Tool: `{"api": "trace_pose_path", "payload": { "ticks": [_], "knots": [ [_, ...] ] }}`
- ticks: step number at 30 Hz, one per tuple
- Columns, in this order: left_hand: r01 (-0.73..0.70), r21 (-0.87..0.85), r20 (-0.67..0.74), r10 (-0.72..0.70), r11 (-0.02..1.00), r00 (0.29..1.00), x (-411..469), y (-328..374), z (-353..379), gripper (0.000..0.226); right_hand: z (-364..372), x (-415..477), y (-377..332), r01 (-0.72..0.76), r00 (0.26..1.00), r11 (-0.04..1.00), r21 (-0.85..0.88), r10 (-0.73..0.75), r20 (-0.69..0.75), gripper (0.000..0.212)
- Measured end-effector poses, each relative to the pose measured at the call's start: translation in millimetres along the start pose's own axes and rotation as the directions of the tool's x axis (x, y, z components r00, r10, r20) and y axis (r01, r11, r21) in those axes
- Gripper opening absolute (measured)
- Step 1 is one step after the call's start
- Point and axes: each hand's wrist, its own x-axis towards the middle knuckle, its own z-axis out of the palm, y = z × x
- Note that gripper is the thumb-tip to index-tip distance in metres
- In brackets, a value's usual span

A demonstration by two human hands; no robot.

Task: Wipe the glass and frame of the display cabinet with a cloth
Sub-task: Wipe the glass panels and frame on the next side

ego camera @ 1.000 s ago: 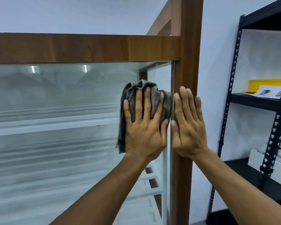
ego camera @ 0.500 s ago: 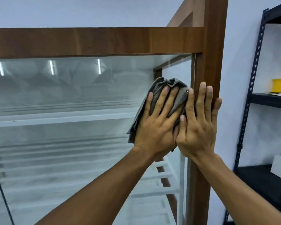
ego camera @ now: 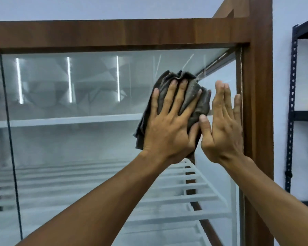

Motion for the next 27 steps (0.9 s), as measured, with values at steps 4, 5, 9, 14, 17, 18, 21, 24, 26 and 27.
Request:
{"api": "trace_pose_path", "payload": {
  "ticks": [4, 5, 9, 14, 17, 18, 21, 24, 26, 27],
  "knots": [
    [0.043, 0.071, -0.013, -0.042, 0.997, 0.999, -14, -29, -4, 0.076, 6, -3, 3, 0.043, 0.999, 0.989, -0.139, -0.041, 0.018, 0.074],
    [0.059, 0.079, -0.021, -0.058, 0.995, 0.998, -18, -34, -4, 0.076, 8, -4, 5, 0.052, 0.999, 0.986, -0.158, -0.05, 0.018, 0.074],
    [0.12, 0.102, -0.047, -0.115, 0.988, 0.992, -26, -47, -6, 0.076, 8, -5, 5, 0.016, 0.999, 0.974, -0.225, -0.008, 0.036, 0.075],
    [0.109, 0.066, -0.063, -0.105, 0.992, 0.992, -28, -51, -11, 0.07, 36, -4, -58, 0.044, 0.998, 0.984, -0.17, -0.036, 0.051, 0.072],
    [0.131, 0.061, -0.078, -0.126, 0.99, 0.989, -38, -67, -15, 0.071, 44, -5, -74, 0.022, 0.999, 0.981, -0.195, -0.017, 0.028, 0.071],
    [0.127, 0.07, -0.082, -0.122, 0.989, 0.989, -42, -73, -16, 0.073, 45, -6, -77, 0.017, 0.999, 0.98, -0.2, -0.009, 0.038, 0.072],
    [0.139, 0.063, -0.079, -0.134, 0.988, 0.988, -58, -93, -22, 0.071, 54, -8, -106, 0.099, 0.991, 0.982, -0.163, -0.084, 0.1, 0.073],
    [0.191, 0.066, -0.083, -0.185, 0.979, 0.979, -78, -117, -31, 0.07, 66, -8, -132, 0.039, 0.997, 0.986, -0.163, -0.028, 0.068, 0.064],
    [0.192, 0.101, -0.076, -0.185, 0.976, 0.98, -90, -134, -38, 0.071, 70, -11, -141, 0.007, 0.999, 0.987, -0.162, 0.0, 0.041, 0.063],
    [0.178, 0.111, -0.06, -0.172, 0.978, 0.983, -94, -142, -42, 0.07, 72, -14, -147, 0.027, 0.999, 0.986, -0.166, -0.019, 0.05, 0.063]
  ]
}}
